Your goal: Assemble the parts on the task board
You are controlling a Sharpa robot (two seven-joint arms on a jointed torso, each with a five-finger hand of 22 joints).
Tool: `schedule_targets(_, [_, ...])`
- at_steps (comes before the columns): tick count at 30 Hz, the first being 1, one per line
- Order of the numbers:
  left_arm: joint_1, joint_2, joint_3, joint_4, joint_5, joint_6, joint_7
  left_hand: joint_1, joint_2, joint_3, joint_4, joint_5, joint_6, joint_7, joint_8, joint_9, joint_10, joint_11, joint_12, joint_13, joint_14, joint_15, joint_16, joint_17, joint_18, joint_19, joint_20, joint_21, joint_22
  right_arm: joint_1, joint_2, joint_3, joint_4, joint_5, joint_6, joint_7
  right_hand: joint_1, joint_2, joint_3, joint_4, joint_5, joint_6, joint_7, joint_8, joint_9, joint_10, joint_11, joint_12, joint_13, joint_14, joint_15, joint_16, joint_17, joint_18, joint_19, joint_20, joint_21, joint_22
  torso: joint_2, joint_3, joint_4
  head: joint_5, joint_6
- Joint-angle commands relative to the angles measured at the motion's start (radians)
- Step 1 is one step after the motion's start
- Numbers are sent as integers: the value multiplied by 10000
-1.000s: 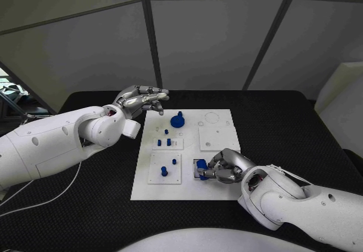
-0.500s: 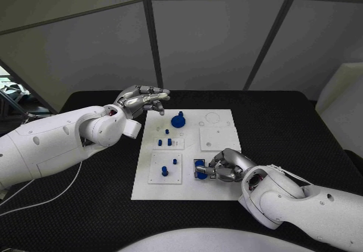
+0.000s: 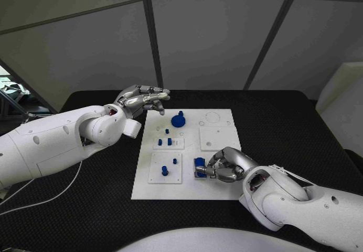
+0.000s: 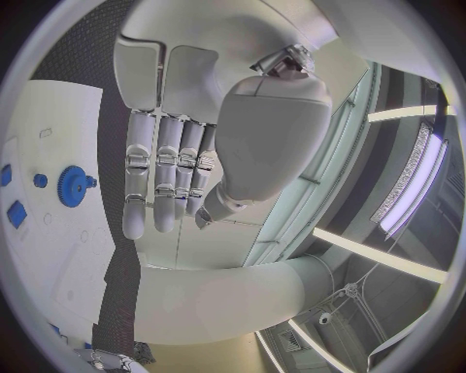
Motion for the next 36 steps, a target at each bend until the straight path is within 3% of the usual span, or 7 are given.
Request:
schedule_targets(1, [16,-4,7,2,-10,138,14,5,66,-10,-7,25,-88,6,-40,-9,-52,3,37,-10,-6,50,-46,-11,572,-61,-7,-38,-15,9,-100,-1,158,-279,-249,605,365,15,35,-40,72,-14,-63,73,57,33,-59,89,969,934,-50,-7,2120,-178,761,-88,34,2209,-5,2,-5,-2,-5])
schedule_targets(10, [14,-4,-2,-12,-10,160,0,5,66,-10,-7,25,-88,6,-40,-9,-52,3,37,-10,-6,50,-46,-11,572,-61,-7,-38,-15,9,-448,-2,333,-393,219,687,1639,320,140,-419,476,14,-96,122,234,65,-92,130,1031,941,-81,8,2153,-189,785,-119,66,2248,-9,-10,13,6,-8])
schedule_targets(19, [13,-2,-13,-8,-10,177,-25,-8,71,-4,-3,24,-87,9,-37,-8,-61,7,39,-12,-9,54,-48,-20,571,-66,-5,-38,-16,9,-398,0,192,-443,391,531,1848,786,137,-313,736,62,-116,150,320,77,-113,130,1049,940,-93,5,2151,-190,787,-130,68,2254,6,-7,21,15,-7])
schedule_targets(31, [14,-5,-19,1,-10,203,-52,-8,71,-4,-3,24,-87,9,-37,-8,-61,7,39,-12,-9,54,-48,-20,571,-66,-5,-38,-16,12,-55,7,-193,-471,811,271,2286,885,95,-445,654,40,-147,160,391,61,-136,89,1040,933,-115,-13,2118,-182,768,-146,40,2227,3,-16,10,56,-52])
schedule_targets(36, [14,-11,-19,1,-10,218,-69,-9,72,0,-4,24,-91,11,-37,-8,-67,8,40,-13,-10,54,-48,-25,571,-68,-4,-37,-16,13,47,9,-267,-504,871,236,2654,867,52,-643,357,52,-161,182,441,86,-153,133,1079,935,-129,-8,2130,-182,767,-162,39,2229,4,-12,18,78,-78])
